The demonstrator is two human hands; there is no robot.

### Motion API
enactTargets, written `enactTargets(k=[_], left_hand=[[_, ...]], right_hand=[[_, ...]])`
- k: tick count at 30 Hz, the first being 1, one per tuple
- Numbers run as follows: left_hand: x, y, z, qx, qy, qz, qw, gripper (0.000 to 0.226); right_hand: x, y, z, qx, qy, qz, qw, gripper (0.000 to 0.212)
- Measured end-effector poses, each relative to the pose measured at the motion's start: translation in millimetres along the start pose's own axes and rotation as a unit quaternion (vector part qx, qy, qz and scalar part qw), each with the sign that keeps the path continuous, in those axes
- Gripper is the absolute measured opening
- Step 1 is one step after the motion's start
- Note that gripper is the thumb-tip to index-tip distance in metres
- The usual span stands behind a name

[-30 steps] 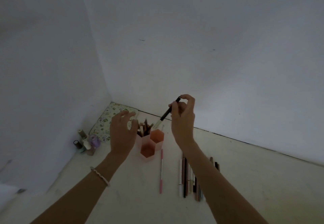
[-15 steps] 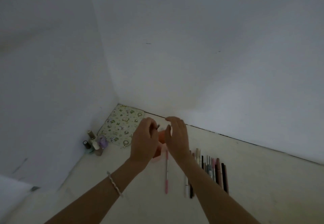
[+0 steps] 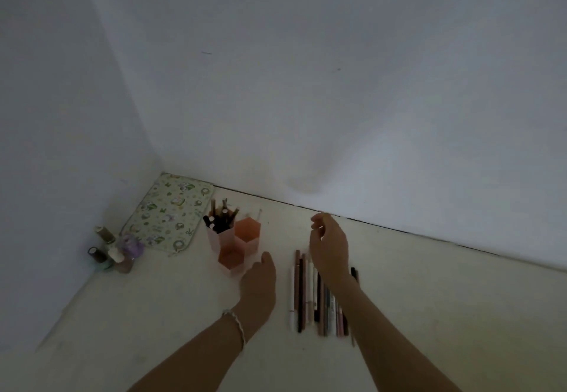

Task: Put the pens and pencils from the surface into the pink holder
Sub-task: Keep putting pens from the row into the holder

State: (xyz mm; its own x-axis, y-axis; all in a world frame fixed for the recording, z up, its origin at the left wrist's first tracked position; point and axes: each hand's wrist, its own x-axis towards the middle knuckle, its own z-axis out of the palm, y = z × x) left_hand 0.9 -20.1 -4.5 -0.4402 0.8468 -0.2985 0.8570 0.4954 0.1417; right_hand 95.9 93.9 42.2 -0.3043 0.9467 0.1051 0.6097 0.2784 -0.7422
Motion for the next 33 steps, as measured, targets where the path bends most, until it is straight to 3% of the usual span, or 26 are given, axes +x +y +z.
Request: enactTargets(k=[4,7,9,16,20,24,26,29,30,33], left_hand=[[5,4,-16,-0.093,0.012,0.012,0.996,0.060],[9,9,-39,-0.208,0.059,0.044,0.975,0.067],[9,11,-58,-0.278,0.093,0.064,0.954,0.079],[6,-7,-106,-0.374,0.203,0.101,0.899,0.077],[4,-31,-128,-0.432,0.272,0.103,0.854,0.075],[17,-70,-147,-0.449,0.408,0.052,0.793,0.072],[23,-87,-147,-0.425,0.425,0.024,0.799,0.071],[23,-99,-129,-0.336,0.402,0.027,0.852,0.066],[22,-101,-121,-0.305,0.391,0.034,0.868,0.060],[21,-110,-103,-0.213,0.390,0.045,0.895,0.030]], right_hand=[[-6,13,8,-0.122,-0.109,0.022,0.986,0.012],[-14,16,18,-0.249,-0.207,0.009,0.946,0.026],[-21,18,26,-0.292,-0.228,0.004,0.929,0.028],[-36,23,56,-0.329,-0.241,0.009,0.913,0.031],[-34,9,62,-0.244,-0.225,0.036,0.943,0.020],[-7,-24,50,-0.117,-0.108,0.022,0.987,0.023],[6,-43,41,-0.024,-0.041,0.010,0.999,0.019],[17,-68,31,0.066,0.023,-0.029,0.997,0.013],[20,-74,28,0.086,0.032,-0.045,0.995,0.006],[22,-91,25,0.139,0.054,-0.092,0.985,0.021]])
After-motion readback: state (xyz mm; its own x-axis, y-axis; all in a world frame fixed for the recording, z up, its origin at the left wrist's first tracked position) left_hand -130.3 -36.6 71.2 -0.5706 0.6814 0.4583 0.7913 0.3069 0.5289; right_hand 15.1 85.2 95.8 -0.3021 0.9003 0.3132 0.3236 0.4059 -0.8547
